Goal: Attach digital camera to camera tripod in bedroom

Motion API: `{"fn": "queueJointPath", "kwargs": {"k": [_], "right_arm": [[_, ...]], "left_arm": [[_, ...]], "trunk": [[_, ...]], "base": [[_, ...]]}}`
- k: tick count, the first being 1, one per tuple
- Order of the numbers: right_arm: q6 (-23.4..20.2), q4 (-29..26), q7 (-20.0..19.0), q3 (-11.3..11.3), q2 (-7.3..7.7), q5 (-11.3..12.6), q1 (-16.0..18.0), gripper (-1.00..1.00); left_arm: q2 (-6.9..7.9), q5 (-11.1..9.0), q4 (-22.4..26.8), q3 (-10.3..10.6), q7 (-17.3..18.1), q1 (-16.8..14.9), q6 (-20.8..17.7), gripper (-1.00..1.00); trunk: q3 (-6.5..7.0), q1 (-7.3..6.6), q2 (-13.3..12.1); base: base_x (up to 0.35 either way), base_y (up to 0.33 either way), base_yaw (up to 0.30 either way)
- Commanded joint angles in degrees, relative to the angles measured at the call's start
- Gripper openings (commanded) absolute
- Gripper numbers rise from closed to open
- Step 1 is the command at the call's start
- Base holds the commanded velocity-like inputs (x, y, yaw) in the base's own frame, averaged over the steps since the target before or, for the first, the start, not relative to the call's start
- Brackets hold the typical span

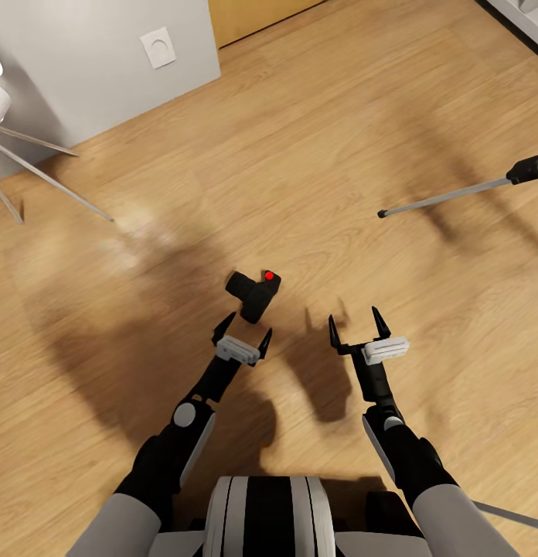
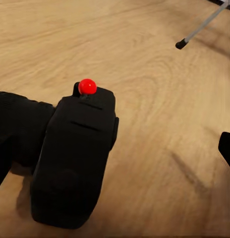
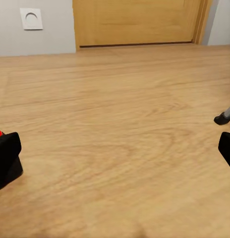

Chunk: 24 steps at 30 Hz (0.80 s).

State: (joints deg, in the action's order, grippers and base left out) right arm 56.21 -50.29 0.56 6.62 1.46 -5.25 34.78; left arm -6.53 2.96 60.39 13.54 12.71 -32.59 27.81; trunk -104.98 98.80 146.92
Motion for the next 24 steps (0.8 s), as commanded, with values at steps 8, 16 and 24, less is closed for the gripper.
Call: {"fn": "queueJointPath", "kwargs": {"k": [8, 16, 24], "right_arm": [[0.13, 0.02, 0.06, 0.06, 0.03, -0.13, 0.02, 1.0], [0.21, 0.02, 0.06, 0.06, 0.03, -0.14, 0.02, 1.0], [0.22, 0.02, 0.06, 0.06, 0.03, -0.18, 0.02, 1.0]], "left_arm": [[-0.02, 0.34, -0.04, 0.98, 0.04, -0.01, -3.5, 1.0], [-0.06, 0.41, 0.2, 1.79, 0.04, -0.01, -6.16, 1.0], [0.17, 4.02, 0.26, 1.67, 0.04, -0.01, -8.46, 1.0]], "trunk": [[-0.02, -0.01, 0.01], [-0.02, -0.01, 0.01], [-0.02, -0.01, 0.01]], "base": [[0.0, 0.0, 0.0], [0.0, 0.0, 0.0], [0.0, 0.0, 0.0]]}}
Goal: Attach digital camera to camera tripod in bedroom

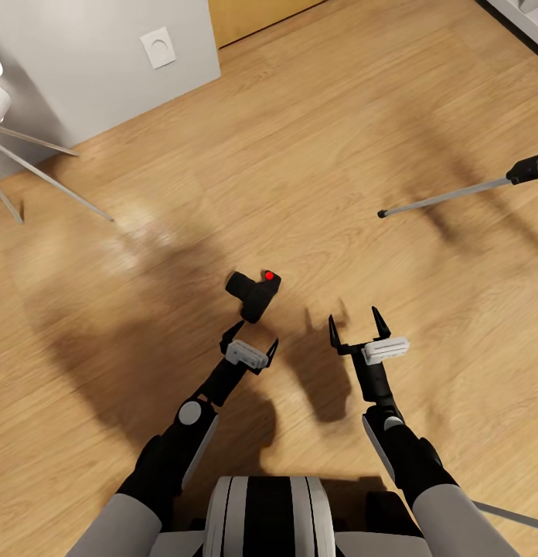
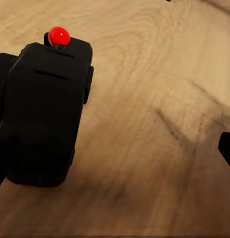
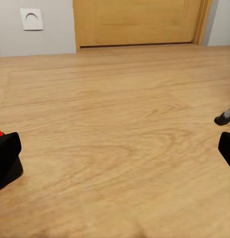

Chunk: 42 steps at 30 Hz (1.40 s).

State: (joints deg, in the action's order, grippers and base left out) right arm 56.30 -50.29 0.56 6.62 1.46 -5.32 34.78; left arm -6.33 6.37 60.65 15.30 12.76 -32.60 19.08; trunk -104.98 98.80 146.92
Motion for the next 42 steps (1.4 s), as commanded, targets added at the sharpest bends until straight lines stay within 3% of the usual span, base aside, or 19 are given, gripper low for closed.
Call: {"fn": "queueJointPath", "kwargs": {"k": [1, 21, 27, 42], "right_arm": [[0.13, 0.02, 0.06, 0.06, 0.03, -0.12, 0.02, 1.0], [0.13, 0.02, -0.02, 0.21, 0.03, -0.05, 0.02, 1.0], [0.13, 0.02, -0.03, 0.24, 0.03, -0.05, 0.02, 1.0], [0.13, 0.02, -0.03, 0.24, 0.03, -0.05, 0.02, 1.0]], "left_arm": [[-0.02, 0.75, -0.01, -0.11, -0.02, -0.01, 0.07, 1.0], [0.11, 1.45, 4.84, -1.51, -0.58, -0.01, -1.88, 1.0], [-0.13, 1.45, 5.25, -1.75, -0.65, -0.38, -5.97, 1.0], [-0.7, 1.49, 0.12, -1.79, -2.11, -5.61, -9.79, 1.0]], "trunk": [[-0.02, -0.01, 0.01], [-0.02, -0.01, 0.01], [-0.02, -0.01, 0.01], [-0.02, -0.01, 0.01]], "base": [[0.0, 0.0, 0.0], [0.0, 0.0, 0.0], [0.0, 0.0, 0.0], [0.0, 0.0, 0.0]]}}
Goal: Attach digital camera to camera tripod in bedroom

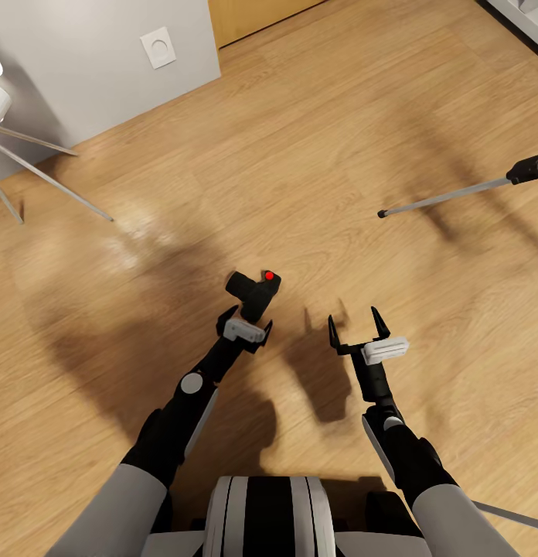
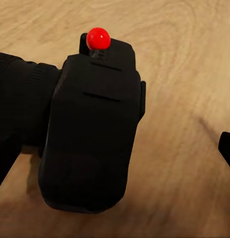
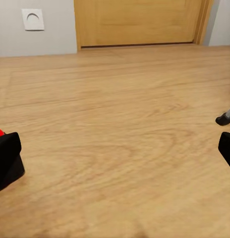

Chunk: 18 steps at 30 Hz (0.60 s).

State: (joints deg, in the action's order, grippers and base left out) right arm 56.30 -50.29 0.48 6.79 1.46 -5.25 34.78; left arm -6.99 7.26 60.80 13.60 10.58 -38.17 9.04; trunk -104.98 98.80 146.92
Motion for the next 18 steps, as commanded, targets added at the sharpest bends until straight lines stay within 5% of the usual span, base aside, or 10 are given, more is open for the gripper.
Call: {"fn": "queueJointPath", "kwargs": {"k": [1, 18], "right_arm": [[0.13, 0.02, 0.05, 0.06, 0.03, -0.11, 0.02, 1.0], [0.13, 0.02, 0.05, 0.06, 0.03, -0.11, 0.02, 1.0]], "left_arm": [[-0.14, 0.59, -0.27, -0.09, -0.18, -0.24, 0.12, 1.0], [-2.08, 0.65, -10.44, 0.0, -2.76, -7.4, -0.43, 1.0]], "trunk": [[-0.02, -0.01, 0.01], [-0.02, -0.01, 0.01]], "base": [[0.0, 0.0, 0.0], [0.0, 0.0, 0.0]]}}
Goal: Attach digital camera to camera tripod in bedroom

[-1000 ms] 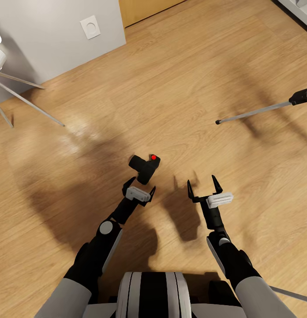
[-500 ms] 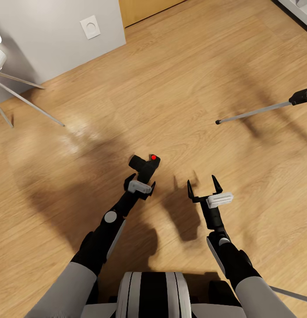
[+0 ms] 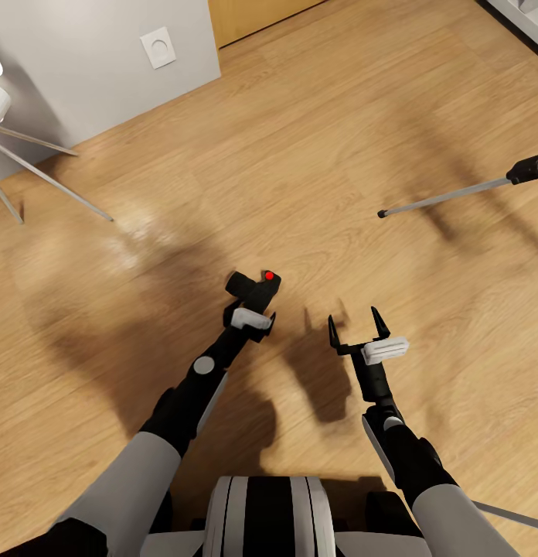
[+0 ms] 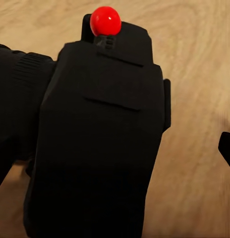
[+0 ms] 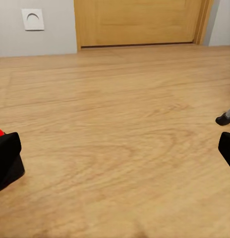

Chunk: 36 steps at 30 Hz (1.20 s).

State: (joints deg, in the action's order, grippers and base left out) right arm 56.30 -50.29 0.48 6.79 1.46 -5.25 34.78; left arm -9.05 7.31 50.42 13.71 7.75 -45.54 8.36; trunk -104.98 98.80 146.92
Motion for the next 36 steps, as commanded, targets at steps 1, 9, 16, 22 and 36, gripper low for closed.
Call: {"fn": "queueJointPath", "kwargs": {"k": [1, 9, 16, 22, 36], "right_arm": [[0.13, 0.02, 0.05, 0.06, 0.03, -0.11, 0.02, 1.0], [0.13, 0.02, 0.05, 0.06, 0.03, -0.11, 0.02, 1.0], [0.13, 0.02, 0.05, 0.06, 0.03, -0.11, 0.02, 1.0], [0.13, 0.02, 0.05, 0.06, 0.03, -0.11, 0.02, 1.0], [0.12, 0.02, 0.05, 0.06, 0.03, -0.11, 0.02, 1.0]], "left_arm": [[-0.08, 0.59, -0.37, -0.1, -0.07, -0.18, 0.24, 1.0], [-0.4, 0.6, -3.4, -0.04, -0.77, -1.77, 0.11, 1.0], [-0.9, 0.6, -6.71, -0.01, -1.24, -2.79, 0.1, 1.0], [-0.95, 0.6, -8.73, 0.02, -2.08, -3.6, 0.08, 1.0], [-0.95, 0.6, -12.94, 0.06, -2.9, -5.17, 0.16, 1.0]], "trunk": [[-0.02, -0.01, 0.01], [-0.02, -0.01, 0.01], [-0.02, -0.01, 0.01], [-0.02, -0.01, 0.01], [-0.02, -0.01, 0.01]], "base": [[0.0, 0.0, 0.0], [0.0, 0.0, 0.0], [0.0, 0.0, 0.0], [0.0, 0.0, 0.0], [0.0, 0.0, 0.0]]}}
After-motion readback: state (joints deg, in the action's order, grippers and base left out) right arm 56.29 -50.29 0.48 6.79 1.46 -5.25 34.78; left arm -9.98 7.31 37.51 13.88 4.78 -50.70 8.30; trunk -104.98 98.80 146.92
